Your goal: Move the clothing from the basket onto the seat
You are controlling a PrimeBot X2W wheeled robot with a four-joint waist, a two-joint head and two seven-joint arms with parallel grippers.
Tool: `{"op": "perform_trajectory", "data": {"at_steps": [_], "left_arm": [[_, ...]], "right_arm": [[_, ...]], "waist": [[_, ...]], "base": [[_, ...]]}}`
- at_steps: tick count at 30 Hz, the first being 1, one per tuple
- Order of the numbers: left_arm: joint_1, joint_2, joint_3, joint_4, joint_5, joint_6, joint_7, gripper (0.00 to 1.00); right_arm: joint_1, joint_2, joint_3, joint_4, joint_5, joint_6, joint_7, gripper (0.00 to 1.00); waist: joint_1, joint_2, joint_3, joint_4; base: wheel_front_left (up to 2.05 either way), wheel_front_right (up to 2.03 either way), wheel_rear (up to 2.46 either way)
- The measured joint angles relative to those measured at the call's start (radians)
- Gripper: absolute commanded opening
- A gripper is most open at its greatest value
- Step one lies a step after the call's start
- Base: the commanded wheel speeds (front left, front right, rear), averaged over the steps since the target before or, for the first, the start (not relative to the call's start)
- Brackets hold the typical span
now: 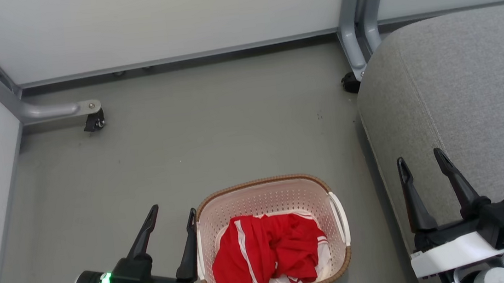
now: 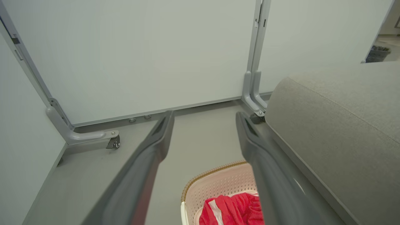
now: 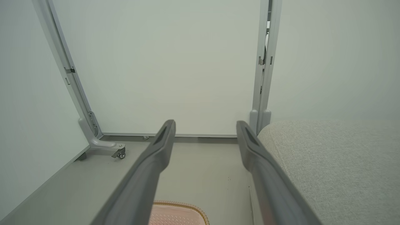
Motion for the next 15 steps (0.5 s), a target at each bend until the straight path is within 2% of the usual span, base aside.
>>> {"op": "perform_trajectory", "data": {"at_steps": [9,15], "left_arm": [[-0.224,0.045,-0.160,0.215,-0.013,0.000,0.000,1.00],[-0.397,0.062,-0.238,0.425,-0.030,-0.002,0.000,1.00]], "right_arm": [[-0.122,0.000,0.021,-0.032,-0.014,0.000,0.000,1.00],[-0.207,-0.001,-0.006,-0.068,-0.004,0.000,0.000,1.00]], "waist": [[0.0000,0.0000,0.157,-0.012],[0.0000,0.0000,0.286,-0.035]], "base": [[0.00,0.00,0.00],[0.00,0.00,0.00]]}}
